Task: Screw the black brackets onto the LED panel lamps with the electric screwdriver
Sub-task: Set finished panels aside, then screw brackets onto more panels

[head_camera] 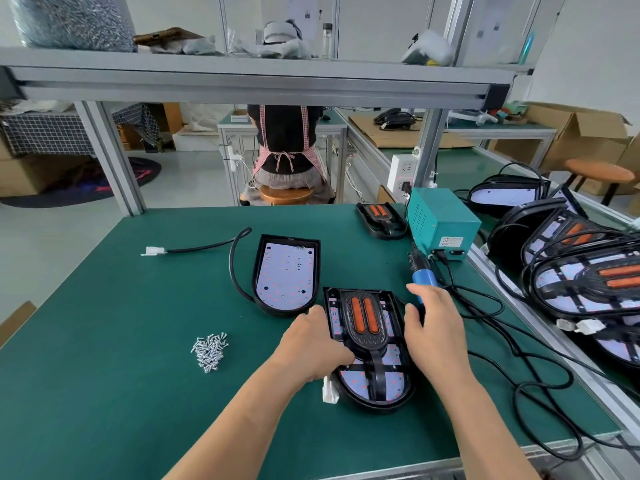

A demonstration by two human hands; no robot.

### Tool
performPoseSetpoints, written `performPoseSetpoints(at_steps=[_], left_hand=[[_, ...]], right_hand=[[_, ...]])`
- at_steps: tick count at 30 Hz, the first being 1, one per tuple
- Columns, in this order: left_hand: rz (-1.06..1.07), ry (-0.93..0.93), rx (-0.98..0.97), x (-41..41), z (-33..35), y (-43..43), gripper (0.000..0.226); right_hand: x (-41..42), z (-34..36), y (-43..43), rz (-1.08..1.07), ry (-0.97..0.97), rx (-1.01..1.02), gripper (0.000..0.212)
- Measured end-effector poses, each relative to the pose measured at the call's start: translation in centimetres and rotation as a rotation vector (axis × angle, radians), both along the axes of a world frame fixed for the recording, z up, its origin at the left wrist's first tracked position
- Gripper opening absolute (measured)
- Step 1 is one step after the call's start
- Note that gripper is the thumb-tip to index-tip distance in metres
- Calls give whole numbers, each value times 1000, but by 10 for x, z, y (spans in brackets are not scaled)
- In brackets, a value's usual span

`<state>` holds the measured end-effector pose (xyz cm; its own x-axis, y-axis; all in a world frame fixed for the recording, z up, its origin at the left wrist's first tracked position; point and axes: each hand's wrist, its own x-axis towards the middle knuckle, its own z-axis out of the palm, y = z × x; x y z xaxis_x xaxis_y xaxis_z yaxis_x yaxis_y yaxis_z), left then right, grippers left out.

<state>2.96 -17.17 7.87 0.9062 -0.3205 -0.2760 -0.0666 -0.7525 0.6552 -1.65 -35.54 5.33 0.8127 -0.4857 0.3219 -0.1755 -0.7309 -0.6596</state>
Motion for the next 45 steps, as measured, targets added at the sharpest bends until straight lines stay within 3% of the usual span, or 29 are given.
performPoseSetpoints(at_steps=[9, 15, 17, 19, 22, 25, 29, 32, 37, 45], left_hand=[[102, 31, -138, 6, -9, 6, 18], [296, 194, -437, 11, -17, 11, 25], [315, 259, -505, 11, -17, 11, 27], [296, 311, -551, 10, -17, 11, 31], [277, 321, -615, 7, -19, 9, 38], [235, 294, -701, 1, -20, 6, 50], [252, 271, -871, -1, -20, 4, 55], [252, 273, -973, -3, -22, 4, 48], [235, 322, -1052, -5, -24, 0, 51], [186, 384, -1067, 4, -30, -2, 44]], right_hand=[[13, -1, 31, 68, 285, -19, 50], [15, -10, 45, -40, 327, -183, 52], [17, -12, 46, -65, 342, -156, 53], [17, -13, 45, -55, 286, -42, 51], [13, -16, 47, -24, 55, 164, 50], [11, -16, 45, -52, -84, 396, 59], [14, -11, 43, -24, -128, 926, 69], [15, -7, 39, 132, -146, 1251, 49], [9, 1, 37, 344, -37, 1468, 44], [5, -3, 29, 416, 4, 1649, 30]])
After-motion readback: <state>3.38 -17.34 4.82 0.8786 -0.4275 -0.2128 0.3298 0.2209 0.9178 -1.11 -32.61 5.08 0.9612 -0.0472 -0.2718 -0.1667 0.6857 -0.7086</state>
